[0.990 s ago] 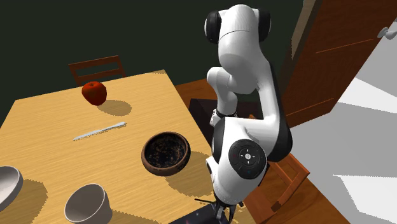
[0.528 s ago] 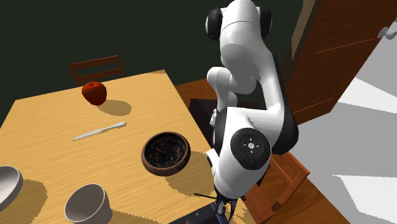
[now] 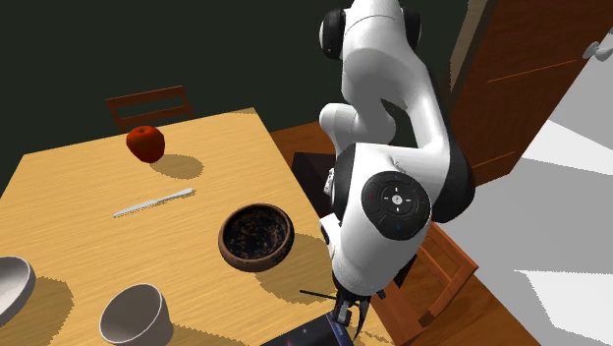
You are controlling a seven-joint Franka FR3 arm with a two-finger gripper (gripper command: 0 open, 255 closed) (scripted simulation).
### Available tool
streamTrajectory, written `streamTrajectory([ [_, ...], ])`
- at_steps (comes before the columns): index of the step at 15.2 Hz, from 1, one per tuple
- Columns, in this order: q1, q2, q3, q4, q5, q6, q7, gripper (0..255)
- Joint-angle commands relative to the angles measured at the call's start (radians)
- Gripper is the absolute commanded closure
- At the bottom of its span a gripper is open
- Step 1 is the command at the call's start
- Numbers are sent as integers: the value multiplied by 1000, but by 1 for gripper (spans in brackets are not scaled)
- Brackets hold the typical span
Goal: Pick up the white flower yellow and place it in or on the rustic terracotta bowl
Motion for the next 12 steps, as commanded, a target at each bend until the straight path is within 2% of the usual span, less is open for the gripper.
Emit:
streamTrajectory([
  [1,0,-6,0,22,3,-28,-4,255],
  [12,0,-27,2,146,12,-171,-17,255],
])
